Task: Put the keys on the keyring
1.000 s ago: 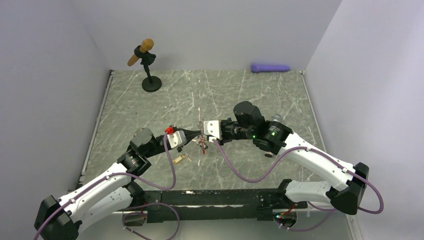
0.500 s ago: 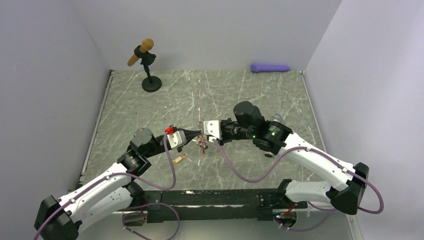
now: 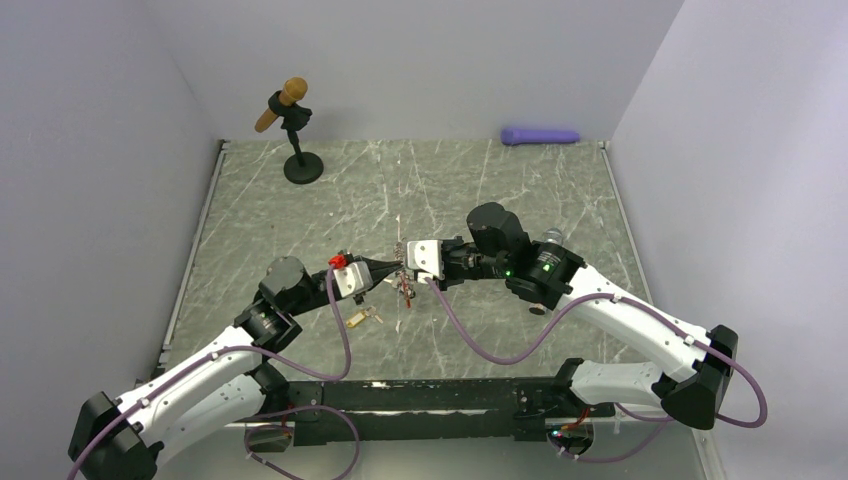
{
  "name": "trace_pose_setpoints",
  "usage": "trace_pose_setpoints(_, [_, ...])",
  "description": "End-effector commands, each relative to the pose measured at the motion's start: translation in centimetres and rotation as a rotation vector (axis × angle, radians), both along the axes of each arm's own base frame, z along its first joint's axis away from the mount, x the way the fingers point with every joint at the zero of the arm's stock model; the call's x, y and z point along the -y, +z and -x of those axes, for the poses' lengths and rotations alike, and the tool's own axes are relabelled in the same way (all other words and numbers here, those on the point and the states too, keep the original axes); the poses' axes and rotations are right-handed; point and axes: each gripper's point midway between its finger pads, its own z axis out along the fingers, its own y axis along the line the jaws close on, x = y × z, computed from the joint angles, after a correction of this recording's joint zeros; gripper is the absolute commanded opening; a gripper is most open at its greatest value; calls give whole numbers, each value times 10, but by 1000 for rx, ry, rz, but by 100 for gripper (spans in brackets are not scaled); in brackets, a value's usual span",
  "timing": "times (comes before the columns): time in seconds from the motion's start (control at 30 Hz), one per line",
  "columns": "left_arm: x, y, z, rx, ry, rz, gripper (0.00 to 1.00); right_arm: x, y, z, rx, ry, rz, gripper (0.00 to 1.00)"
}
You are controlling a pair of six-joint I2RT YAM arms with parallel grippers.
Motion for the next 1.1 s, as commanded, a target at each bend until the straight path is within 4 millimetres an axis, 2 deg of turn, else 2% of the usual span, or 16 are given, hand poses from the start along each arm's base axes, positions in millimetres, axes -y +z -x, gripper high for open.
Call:
trace_pose_setpoints(0.0, [0, 20, 4, 66, -11, 51, 0, -6, 9, 2, -1, 6, -45, 0])
trace_pose_setpoints(0.57, [2, 20, 8, 67, -35, 55, 0, -6, 8, 1, -7, -4, -50, 0])
trace_pose_setpoints(1.07, [1, 19, 5, 71, -20, 46, 0, -3, 16, 1, 3, -17, -62, 0])
